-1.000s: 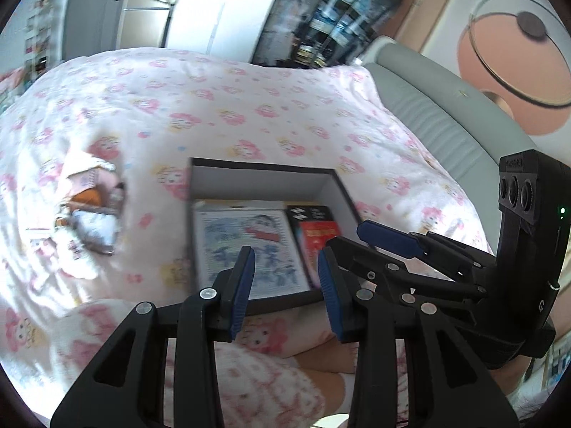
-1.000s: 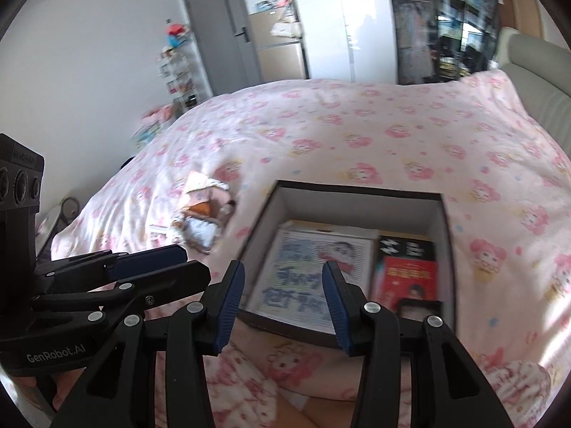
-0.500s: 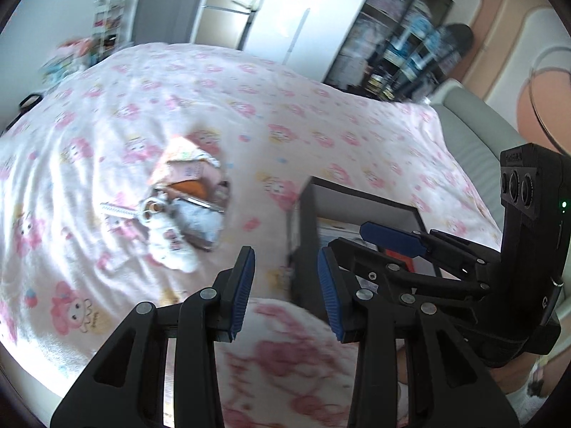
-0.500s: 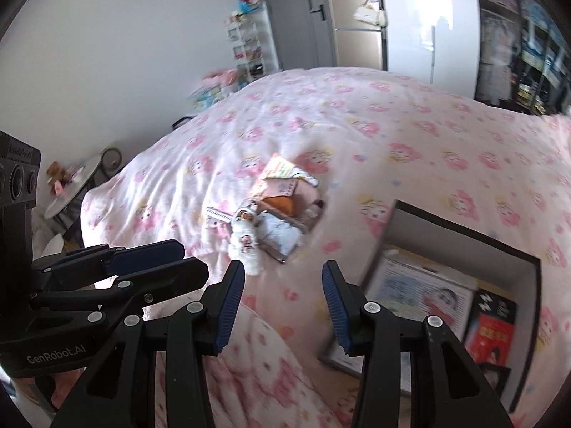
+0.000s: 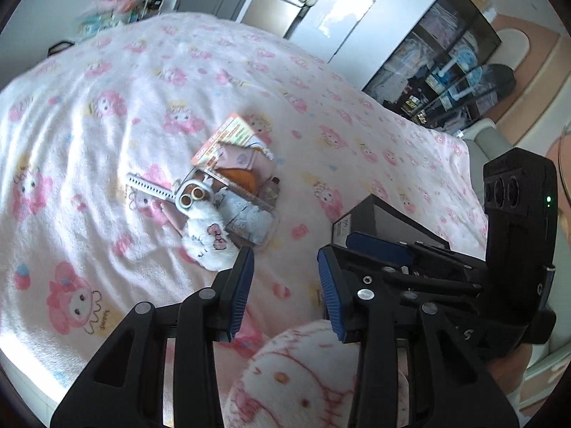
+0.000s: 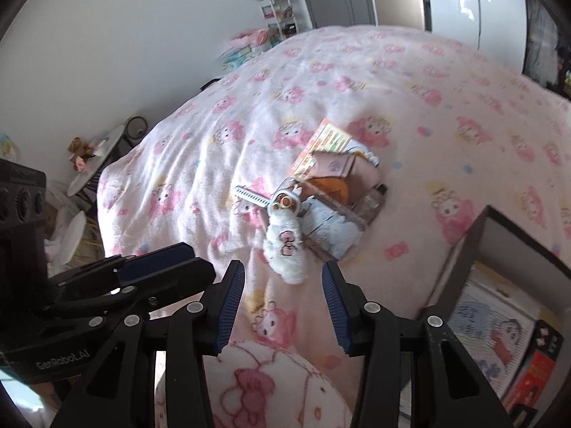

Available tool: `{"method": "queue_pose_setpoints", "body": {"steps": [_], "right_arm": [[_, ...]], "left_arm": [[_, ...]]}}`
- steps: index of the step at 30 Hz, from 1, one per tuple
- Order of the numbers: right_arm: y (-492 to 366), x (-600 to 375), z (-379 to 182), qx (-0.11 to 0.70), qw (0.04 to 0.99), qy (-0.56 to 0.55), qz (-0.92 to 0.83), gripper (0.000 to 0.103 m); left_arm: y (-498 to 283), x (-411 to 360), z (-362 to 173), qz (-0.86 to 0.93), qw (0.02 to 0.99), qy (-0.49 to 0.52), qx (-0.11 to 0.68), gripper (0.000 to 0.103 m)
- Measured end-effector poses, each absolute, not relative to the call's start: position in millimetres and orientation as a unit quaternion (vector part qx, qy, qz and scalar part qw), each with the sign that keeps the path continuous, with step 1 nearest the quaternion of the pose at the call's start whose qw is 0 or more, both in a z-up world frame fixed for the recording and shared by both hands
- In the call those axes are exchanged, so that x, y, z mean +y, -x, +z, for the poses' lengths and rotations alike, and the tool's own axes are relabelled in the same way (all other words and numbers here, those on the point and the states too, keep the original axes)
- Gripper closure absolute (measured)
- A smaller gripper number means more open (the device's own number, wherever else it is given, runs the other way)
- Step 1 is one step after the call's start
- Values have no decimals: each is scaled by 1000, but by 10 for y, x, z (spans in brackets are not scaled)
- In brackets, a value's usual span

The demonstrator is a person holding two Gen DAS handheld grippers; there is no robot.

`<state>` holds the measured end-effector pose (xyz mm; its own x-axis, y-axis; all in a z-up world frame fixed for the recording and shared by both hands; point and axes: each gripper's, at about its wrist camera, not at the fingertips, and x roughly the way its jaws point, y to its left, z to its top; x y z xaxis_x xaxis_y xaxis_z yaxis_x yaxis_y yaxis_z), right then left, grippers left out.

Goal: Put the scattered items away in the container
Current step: 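Move the left gripper to the white fluffy plush keychain on the pile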

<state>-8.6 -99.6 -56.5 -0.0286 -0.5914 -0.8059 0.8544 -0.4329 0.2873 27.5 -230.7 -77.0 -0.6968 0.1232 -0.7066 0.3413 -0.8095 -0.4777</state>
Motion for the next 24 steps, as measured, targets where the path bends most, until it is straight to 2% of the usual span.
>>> {"method": "queue_pose_setpoints", "body": {"steps": [19, 24], "right_arm": [[577, -1737, -1418, 211, 502, -555, -629, 62], [634, -1795, -1595, 207, 504, -577, -608, 62]], "left_arm": [[134, -3037, -1926, -792, 71, -439, 418, 64], [300, -3194, -2054, -786, 69, -437, 432, 58]]}}
